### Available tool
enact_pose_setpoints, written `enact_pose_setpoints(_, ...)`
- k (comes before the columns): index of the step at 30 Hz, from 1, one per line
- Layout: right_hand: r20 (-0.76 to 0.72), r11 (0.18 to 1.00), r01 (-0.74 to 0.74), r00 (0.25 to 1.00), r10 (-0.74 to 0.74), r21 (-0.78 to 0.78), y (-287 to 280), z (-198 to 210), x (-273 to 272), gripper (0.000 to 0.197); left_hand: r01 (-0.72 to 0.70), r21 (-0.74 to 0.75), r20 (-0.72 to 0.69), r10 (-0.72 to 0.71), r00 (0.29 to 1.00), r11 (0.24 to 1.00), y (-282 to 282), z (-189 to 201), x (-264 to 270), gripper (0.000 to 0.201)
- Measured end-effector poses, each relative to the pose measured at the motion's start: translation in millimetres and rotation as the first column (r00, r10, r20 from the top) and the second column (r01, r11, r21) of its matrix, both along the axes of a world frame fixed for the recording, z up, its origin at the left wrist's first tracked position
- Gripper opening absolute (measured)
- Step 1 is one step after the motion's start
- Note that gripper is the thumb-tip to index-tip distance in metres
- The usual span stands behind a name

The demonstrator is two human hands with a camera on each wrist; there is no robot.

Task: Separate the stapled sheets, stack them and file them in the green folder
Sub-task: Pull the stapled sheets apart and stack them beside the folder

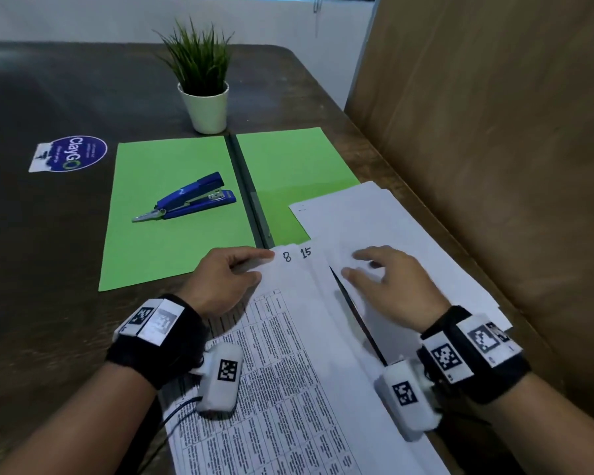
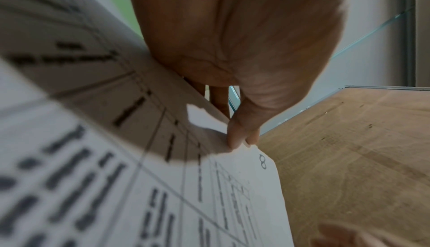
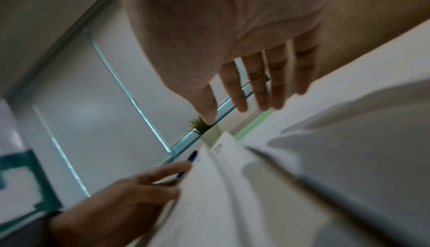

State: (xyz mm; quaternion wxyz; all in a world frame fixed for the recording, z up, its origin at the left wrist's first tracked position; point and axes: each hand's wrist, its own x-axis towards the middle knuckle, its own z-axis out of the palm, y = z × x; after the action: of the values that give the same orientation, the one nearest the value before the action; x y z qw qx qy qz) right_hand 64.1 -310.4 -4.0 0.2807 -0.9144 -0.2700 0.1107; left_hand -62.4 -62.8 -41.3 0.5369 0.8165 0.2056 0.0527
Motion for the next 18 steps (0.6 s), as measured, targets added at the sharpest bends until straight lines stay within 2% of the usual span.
enact_pose_setpoints(1, -0.05, 0.994, -0.036, 0.998, 0.041, 0.107, 9.3, 0.7, -10.0, 0.046, -0.007, -0.004, 0.004, 0.007, 1.0, 1.0, -1.4, 0.7, -0.2, 0.039)
enact_pose_setpoints(3, -0.167, 0.979, -0.086, 0.979, 0.118, 0.185, 25.3, -2.7, -28.6, 0.05, -0.017, -0.01, 0.011, 0.017, 1.0, 1.0, -4.1, 2.2, -0.8, 0.038)
enact_pose_setpoints(7, -0.196, 0.971, -0.208, 0.953, 0.229, 0.121, 32.1, -26.7, -41.5, 0.076, -0.013, -0.078, 0.008, 0.014, 1.0, 0.997, -7.2, 2.8, -1.7, 0.037)
enact_pose_setpoints(11, -0.289, 0.95, -0.1, 0.938, 0.189, 0.297, 27.2, -35.6, -42.3, 0.062, -0.018, -0.079, -0.001, 0.018, 1.0, 0.997, -6.6, 1.8, -1.0, 0.036)
enact_pose_setpoints(15, -0.279, 0.932, -0.132, 0.931, 0.233, 0.338, 25.0, -38.3, -42.2, 0.059, -0.039, -0.076, 0.008, 0.04, 0.999, 0.996, -8.3, 2.5, -0.2, 0.025)
enact_pose_setpoints(18, -0.285, 0.924, -0.15, 0.923, 0.258, 0.351, 20.7, -40.2, -39.6, 0.059, -0.043, -0.075, 0.007, 0.043, 0.999, 0.996, -8.5, 2.9, -0.2, 0.025)
